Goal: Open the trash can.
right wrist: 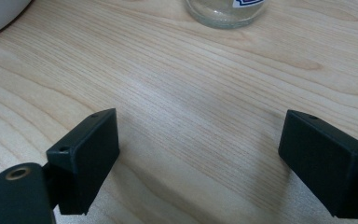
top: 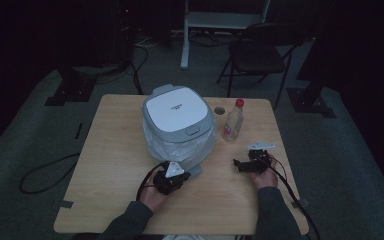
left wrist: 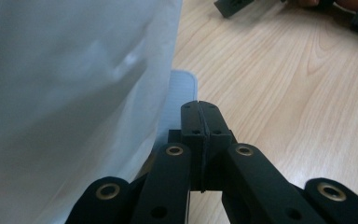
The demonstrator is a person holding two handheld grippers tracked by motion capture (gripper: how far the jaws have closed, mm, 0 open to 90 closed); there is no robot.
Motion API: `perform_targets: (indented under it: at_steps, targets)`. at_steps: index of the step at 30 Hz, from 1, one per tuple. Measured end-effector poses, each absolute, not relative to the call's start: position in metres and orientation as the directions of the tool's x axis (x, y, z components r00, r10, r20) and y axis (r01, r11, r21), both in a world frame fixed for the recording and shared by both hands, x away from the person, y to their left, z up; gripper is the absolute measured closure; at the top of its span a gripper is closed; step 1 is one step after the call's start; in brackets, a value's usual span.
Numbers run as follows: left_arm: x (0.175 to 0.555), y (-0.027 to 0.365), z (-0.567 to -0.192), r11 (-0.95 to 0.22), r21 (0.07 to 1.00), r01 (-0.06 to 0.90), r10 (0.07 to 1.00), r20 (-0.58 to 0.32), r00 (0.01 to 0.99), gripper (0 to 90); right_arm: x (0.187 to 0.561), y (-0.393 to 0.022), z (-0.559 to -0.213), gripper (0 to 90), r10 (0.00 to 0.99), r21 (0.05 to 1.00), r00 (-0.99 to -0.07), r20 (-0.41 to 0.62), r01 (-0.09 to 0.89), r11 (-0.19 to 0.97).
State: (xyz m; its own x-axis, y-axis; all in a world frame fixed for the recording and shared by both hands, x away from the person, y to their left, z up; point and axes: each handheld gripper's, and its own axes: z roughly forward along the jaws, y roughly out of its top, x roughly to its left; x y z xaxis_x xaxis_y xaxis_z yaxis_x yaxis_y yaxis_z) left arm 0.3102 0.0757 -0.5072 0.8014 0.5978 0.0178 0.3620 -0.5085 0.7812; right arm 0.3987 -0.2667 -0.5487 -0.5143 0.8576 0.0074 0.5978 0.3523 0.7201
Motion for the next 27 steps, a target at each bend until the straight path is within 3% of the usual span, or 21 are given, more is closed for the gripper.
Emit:
perform_targets:
  at_steps: [14, 27]
  targets:
    - [0.317, 0.065, -0.525, -0.516, 0.791, 0.331, 0.622, 0.08, 0.779, 90.0, 0.399, -0.267, -0.549, 11.4, 0.858, 0.72, -0.514, 0.007, 0.598, 0.352]
    - [0.317, 0.068, -0.535, -0.483, 0.809, 0.335, 0.632, 0.057, 0.773, 90.0, 0.398, -0.267, -0.549, 11.4, 0.858, 0.72, -0.513, 0.007, 0.598, 0.352]
